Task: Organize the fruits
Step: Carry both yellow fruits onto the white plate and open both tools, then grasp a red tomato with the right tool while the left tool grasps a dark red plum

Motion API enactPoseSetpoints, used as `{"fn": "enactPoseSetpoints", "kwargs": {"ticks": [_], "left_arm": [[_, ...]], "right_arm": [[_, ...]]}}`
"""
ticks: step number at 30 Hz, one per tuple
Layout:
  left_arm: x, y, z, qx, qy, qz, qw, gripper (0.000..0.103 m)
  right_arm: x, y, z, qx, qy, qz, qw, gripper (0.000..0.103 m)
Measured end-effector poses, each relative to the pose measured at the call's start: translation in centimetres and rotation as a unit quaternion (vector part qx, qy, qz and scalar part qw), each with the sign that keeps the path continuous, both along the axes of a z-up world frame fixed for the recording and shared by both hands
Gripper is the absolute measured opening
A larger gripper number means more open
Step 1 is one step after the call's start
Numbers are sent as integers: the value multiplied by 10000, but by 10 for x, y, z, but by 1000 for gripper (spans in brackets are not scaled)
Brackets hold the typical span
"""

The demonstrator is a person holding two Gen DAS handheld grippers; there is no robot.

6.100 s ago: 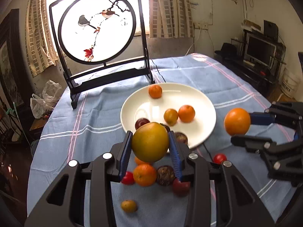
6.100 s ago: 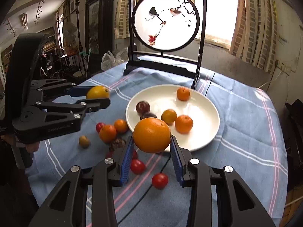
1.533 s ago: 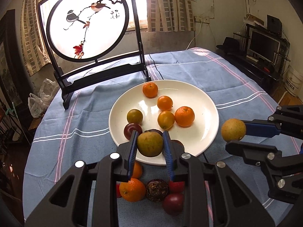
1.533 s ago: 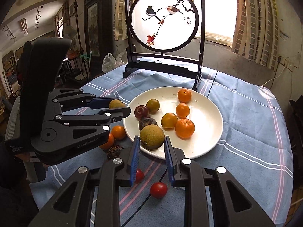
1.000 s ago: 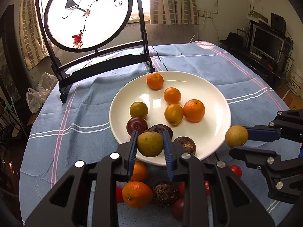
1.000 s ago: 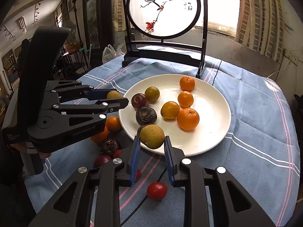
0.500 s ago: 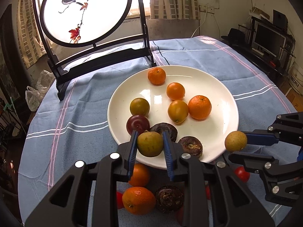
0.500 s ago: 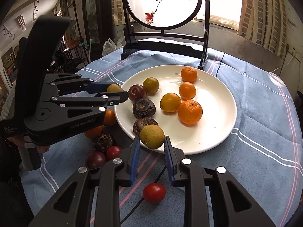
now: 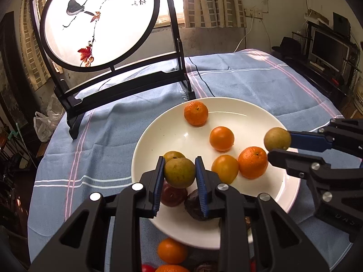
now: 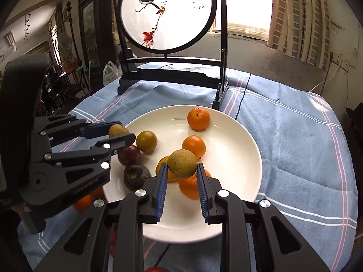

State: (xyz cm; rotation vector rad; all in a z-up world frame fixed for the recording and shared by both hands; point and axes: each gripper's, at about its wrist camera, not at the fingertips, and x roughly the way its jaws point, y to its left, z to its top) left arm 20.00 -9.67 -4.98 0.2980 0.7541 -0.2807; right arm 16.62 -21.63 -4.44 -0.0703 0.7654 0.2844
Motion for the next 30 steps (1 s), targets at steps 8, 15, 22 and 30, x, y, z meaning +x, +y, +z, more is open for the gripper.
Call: {"fn": "enactPoseSetpoints", "kwargs": {"ticks": [8,15,22,30], "left_arm": [[21,-8,-14,201,53,143,9997,39],[12,17,2,-112,3,244,9996,46],[-37,42,26,-303,-280,143,9990,56],[-105,61,20,-341,-241,-96,9991,59]], "right_arm": [[38,0,-8,-87,142,-156,9997,35],[18,-8,9,5,-105,-161,9998,38],[-49,-6,12,-136,-143,221,9996,47],[-113,-3,-33,-506,370,552,9965,47]]}}
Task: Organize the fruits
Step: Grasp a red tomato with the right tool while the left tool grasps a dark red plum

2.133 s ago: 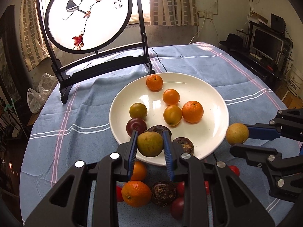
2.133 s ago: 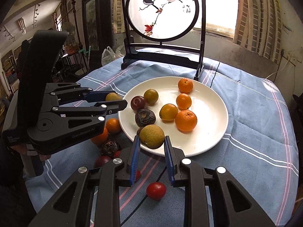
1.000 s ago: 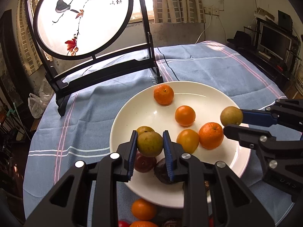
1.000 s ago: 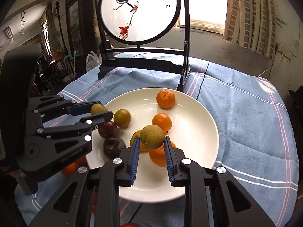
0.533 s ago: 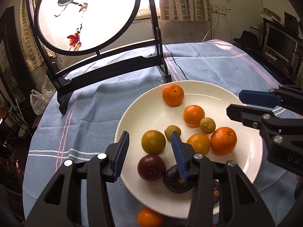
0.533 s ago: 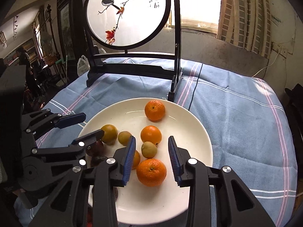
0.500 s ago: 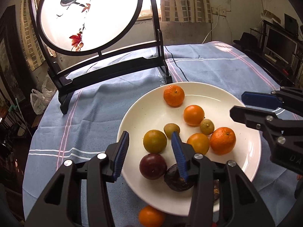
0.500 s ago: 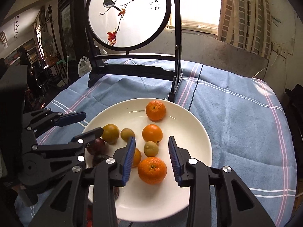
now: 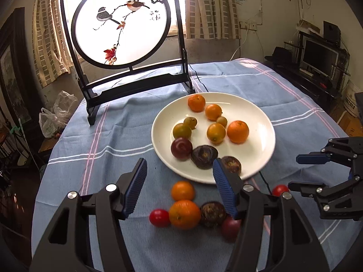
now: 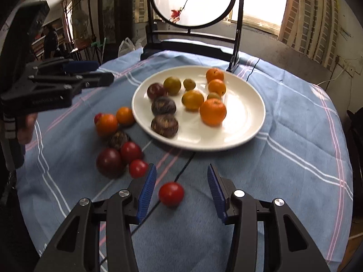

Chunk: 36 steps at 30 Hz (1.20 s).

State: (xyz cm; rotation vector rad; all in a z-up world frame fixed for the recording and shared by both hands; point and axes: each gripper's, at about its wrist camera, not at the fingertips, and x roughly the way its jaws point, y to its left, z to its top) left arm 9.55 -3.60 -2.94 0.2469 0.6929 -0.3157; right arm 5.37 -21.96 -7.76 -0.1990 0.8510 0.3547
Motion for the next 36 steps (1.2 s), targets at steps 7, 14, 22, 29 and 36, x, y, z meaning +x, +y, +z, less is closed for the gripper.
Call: {"fn": "enactPoseSetpoints", "kwargs": {"ticks": [7,14,22,29,36], "left_arm": [[-40,8,-30,-8,383,-150,9992,62],[-58,-12,-62,-95,868,-476,9950,62],[-41,-38,-78,-171,1103,-301,9933,59],[-38,-33,-80,-204,1205,-205,9923,41],[-55,-11,-69,-203,909,-169,9955,41]], "right_arm": [[-5,8,-38,-195,366,73,9991,46],[-5,7,-40,-201,332,6,9992,28],[-15,-3,-37,-149,283,-33,9995,28],[-18,-4,-33,-73,224,-23,9997,28],[-34,7,-24,227,215,214,9993,28]]}}
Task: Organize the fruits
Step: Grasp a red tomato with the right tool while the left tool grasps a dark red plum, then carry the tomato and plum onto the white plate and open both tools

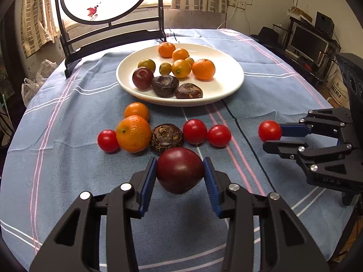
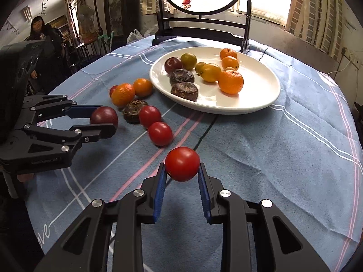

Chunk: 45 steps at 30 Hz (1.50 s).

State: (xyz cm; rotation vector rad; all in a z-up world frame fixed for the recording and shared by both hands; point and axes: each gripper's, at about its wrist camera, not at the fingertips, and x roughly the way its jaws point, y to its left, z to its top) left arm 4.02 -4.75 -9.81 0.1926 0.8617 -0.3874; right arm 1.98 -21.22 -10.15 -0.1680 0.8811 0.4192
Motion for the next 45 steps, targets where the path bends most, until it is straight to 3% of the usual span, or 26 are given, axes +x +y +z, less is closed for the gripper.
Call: {"fn": "enactPoseSetpoints", "kwargs": {"ticks": [9,25,35,45], "left_arm": [[-5,4,2,125,-145,141,9997,41],[3,1,9,187,-250,129,9994,41],[21,-6,29,304,-546,20,9980,41],[60,0,75,78,-1048,130,9944,41]], "right_arm": [[-13,33,-9,91,170,315,9993,28],[-9,38,-7,-8,218,365,9991,28],[8,29,17,50,-85,236,9997,28],[42,-4,54,240,-569,-255,9978,28]]}}
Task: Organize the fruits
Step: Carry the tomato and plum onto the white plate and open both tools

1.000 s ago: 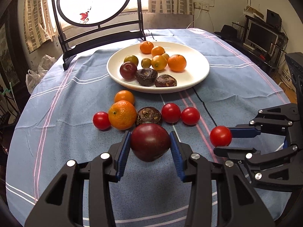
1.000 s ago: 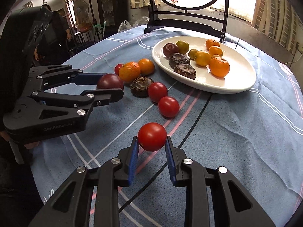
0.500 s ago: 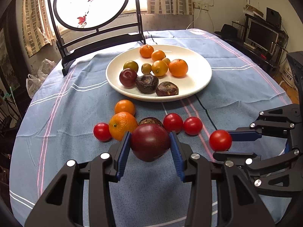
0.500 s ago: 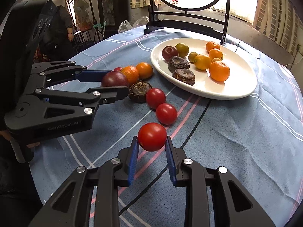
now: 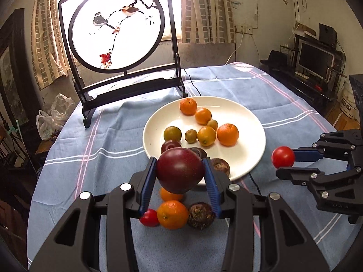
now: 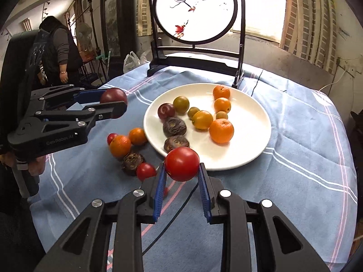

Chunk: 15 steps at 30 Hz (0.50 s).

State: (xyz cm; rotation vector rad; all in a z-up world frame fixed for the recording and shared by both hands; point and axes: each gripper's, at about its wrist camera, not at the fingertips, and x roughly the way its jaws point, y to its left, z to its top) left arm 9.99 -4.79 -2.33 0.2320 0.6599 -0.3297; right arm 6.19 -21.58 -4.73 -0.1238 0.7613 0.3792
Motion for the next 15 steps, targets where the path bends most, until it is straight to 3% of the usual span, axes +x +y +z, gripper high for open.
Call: {"fn": "enactPoseSetpoints", "kwargs": {"ticks": [7,15], "left_arm": [[49,-17,3,-4,158,54,9999,41],[90,-43,-13,184,343,114,9992,41]], "right_arm": [[51,-19,7,28,-56,-466,9989,28],[107,-23,2,-7,18,-736,9973,29]]}}
